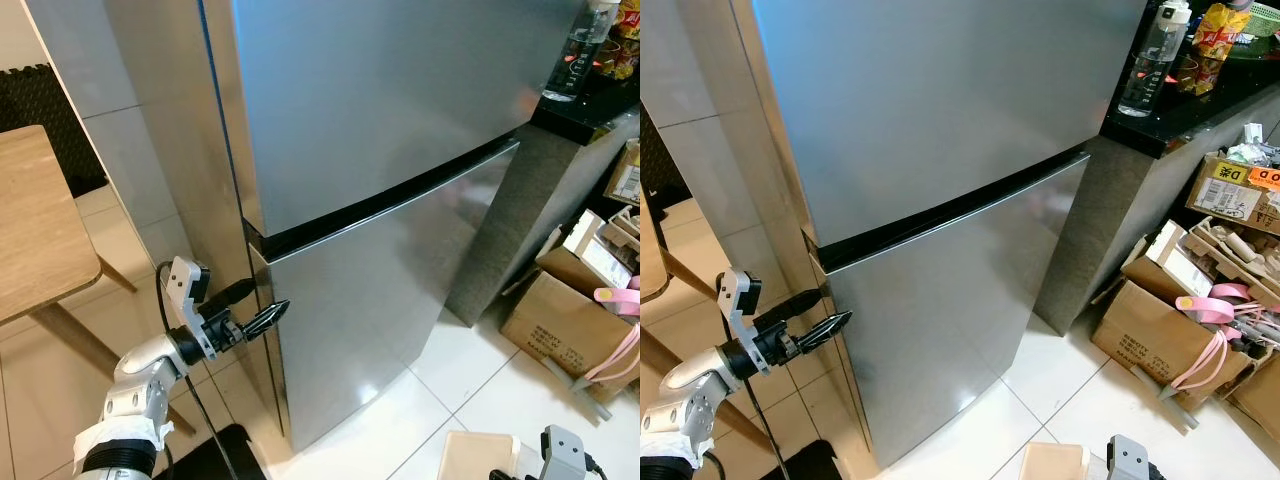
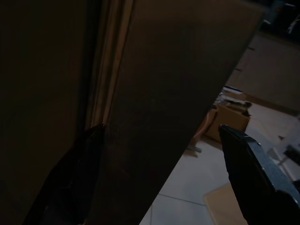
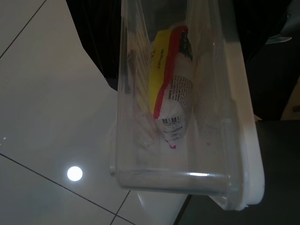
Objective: Restocking fridge
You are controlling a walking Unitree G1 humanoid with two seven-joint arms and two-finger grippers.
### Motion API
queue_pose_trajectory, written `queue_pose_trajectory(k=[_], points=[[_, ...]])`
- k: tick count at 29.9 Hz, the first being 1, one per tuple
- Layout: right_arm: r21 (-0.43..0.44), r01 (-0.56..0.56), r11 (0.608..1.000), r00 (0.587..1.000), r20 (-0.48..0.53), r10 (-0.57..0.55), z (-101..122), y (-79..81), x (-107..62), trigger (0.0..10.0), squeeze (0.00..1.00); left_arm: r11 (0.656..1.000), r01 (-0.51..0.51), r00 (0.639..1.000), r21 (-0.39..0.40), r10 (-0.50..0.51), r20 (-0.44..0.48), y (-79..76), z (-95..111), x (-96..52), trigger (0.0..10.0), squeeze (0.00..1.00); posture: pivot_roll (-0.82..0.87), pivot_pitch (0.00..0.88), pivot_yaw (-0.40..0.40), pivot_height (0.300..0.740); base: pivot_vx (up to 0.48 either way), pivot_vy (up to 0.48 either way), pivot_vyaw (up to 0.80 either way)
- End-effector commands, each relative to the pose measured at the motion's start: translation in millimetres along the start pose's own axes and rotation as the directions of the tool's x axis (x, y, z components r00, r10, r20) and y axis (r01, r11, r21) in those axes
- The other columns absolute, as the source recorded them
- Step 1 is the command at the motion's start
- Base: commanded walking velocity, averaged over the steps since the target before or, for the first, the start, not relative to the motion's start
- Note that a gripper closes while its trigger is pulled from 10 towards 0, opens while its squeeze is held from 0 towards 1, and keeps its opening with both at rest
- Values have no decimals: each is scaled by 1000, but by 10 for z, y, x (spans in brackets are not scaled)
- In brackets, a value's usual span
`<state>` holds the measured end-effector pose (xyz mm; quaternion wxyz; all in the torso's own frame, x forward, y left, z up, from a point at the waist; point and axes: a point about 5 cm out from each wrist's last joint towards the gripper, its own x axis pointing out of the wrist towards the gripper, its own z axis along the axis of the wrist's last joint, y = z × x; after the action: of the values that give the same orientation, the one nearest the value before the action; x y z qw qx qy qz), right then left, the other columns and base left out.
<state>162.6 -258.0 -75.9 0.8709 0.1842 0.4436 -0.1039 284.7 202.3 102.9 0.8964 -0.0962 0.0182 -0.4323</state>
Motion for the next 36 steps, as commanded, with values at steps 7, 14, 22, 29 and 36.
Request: queue_pose_trajectory(k=[7,14,22,29,36], points=[[20,3,1000,1000,15,-3,22,2,2,10000,0,927,361,928,-106,-368,-61,-516,-240,284,10000,0,-87,5,-37,740,0,0,0],[23,5,1000,1000,15,-5,21,1,2,10000,0,901,409,905,-143,-421,-64,-656,-301,323,10000,0,-86,7,-37,740,0,0,0],[21,23,1000,1000,8,-24,6,-25,-6,10000,0,815,524,831,-248,-553,-59,-938,-384,295,10000,0,-85,6,-38,740,0,0,0],[-3,107,994,994,-32,-108,-121,-167,-62,10000,0,926,213,940,-311,-281,-192,-524,-726,-25,10000,0,-84,4,-37,740,0,0,0],[-36,169,985,983,-63,-171,-205,-258,-103,10000,0,916,-165,937,-366,30,-349,-335,-1140,-471,10000,0,-83,5,-37,740,0,0,0]])
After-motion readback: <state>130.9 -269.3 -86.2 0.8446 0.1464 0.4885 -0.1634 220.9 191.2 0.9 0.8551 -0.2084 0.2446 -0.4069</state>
